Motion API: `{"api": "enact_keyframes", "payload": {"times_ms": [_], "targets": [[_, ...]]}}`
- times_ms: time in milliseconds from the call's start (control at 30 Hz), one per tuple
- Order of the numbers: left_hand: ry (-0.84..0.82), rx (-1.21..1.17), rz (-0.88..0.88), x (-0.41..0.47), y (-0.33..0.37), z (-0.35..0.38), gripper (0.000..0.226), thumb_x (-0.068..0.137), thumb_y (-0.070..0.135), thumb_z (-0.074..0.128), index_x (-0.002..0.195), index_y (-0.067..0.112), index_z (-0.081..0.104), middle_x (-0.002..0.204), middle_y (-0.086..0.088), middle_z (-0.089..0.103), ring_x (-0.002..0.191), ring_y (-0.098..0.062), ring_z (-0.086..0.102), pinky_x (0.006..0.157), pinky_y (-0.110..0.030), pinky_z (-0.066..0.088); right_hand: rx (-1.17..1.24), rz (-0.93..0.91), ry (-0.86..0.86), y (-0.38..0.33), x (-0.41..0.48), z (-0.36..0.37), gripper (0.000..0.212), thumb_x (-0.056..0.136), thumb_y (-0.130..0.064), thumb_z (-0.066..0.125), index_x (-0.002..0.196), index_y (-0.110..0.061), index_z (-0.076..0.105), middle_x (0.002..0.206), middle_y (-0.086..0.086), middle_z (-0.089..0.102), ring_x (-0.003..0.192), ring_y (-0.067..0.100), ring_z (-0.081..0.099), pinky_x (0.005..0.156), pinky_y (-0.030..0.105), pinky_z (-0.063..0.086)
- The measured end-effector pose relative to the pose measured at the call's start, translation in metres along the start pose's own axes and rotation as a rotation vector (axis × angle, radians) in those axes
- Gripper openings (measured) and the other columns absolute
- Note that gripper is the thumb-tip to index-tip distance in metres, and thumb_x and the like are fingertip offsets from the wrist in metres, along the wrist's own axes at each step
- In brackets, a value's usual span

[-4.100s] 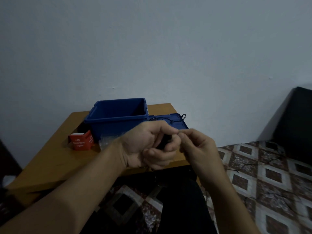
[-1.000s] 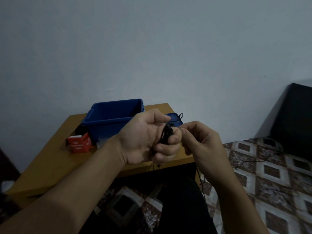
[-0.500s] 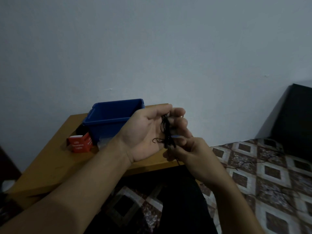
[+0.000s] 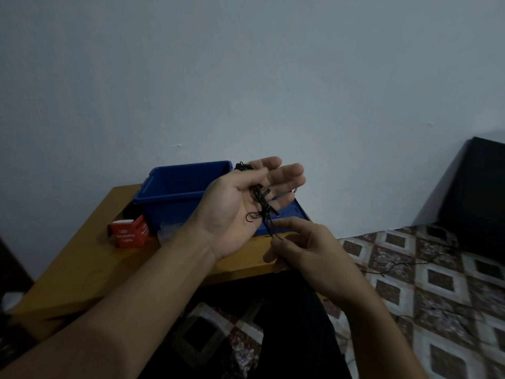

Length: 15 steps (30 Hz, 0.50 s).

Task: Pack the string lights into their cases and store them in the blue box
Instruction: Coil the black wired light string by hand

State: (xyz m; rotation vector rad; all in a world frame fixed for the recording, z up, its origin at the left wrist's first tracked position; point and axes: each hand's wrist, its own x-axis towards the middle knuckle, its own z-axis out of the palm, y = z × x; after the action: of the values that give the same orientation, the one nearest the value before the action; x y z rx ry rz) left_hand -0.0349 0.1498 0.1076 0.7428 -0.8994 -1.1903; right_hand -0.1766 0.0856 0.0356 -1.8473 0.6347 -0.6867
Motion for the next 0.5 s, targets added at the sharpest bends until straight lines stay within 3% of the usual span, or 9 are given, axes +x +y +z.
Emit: {"api": "enact_keyframes", "payload": {"times_ms": [133, 200, 300, 367, 500], "targets": [[0.073, 0.061, 0.050, 0.0023, -0.0014, -0.0006, 0.025, 0.104, 0.003, 0.033, 0.115, 0.006, 0.056, 0.117, -0.018, 0.072, 0.114, -0.029, 0.068, 0.104, -0.042, 0.047, -0.013, -0.011, -0.038, -0.0011, -0.0018, -0.0017, 0.016, 0.103, -0.020, 0.056, 0.105, -0.017, 0.072, 0.084, 0.003, 0.077, 0.071, 0.023, 0.071, 0.074, 0.034, 0.057], [0.096, 0.084, 0.065, 0.0022, -0.0017, -0.0009, 0.024, 0.104, 0.004, 0.033, 0.113, 0.007, 0.056, 0.117, -0.017, 0.072, 0.114, -0.027, 0.068, 0.110, -0.043, 0.042, -0.029, -0.002, -0.036, -0.0019, -0.0023, -0.0020, 0.016, 0.103, -0.020, 0.057, 0.115, -0.020, 0.067, 0.084, 0.001, 0.078, 0.067, 0.017, 0.069, 0.072, 0.031, 0.056], [0.110, 0.080, 0.076, 0.0014, -0.0015, -0.0016, 0.025, 0.105, 0.007, 0.032, 0.114, 0.007, 0.056, 0.117, -0.016, 0.072, 0.115, -0.027, 0.068, 0.112, -0.044, 0.038, -0.021, -0.004, -0.057, -0.0036, -0.0032, -0.0022, 0.038, 0.101, -0.020, 0.059, 0.135, -0.032, 0.051, 0.081, -0.001, 0.077, 0.065, 0.012, 0.065, 0.069, 0.027, 0.055], [0.108, 0.068, 0.083, 0.0010, -0.0011, -0.0011, 0.026, 0.105, 0.008, 0.031, 0.115, 0.006, 0.055, 0.117, -0.017, 0.072, 0.114, -0.028, 0.068, 0.112, -0.045, 0.038, -0.024, -0.005, -0.066, -0.0036, -0.0034, -0.0020, 0.043, 0.100, -0.021, 0.060, 0.138, -0.036, 0.047, 0.077, -0.002, 0.075, 0.064, 0.011, 0.063, 0.066, 0.023, 0.053], [0.146, 0.125, 0.143, 0.0023, -0.0019, -0.0001, 0.023, 0.104, 0.003, 0.034, 0.115, 0.003, 0.054, 0.114, -0.020, 0.072, 0.111, -0.029, 0.069, 0.108, -0.042, 0.044, -0.067, -0.009, -0.051, -0.0012, -0.0032, -0.0019, 0.013, 0.101, -0.024, 0.060, 0.109, -0.020, 0.069, 0.073, -0.002, 0.072, 0.062, 0.013, 0.060, 0.066, 0.032, 0.052]]}}
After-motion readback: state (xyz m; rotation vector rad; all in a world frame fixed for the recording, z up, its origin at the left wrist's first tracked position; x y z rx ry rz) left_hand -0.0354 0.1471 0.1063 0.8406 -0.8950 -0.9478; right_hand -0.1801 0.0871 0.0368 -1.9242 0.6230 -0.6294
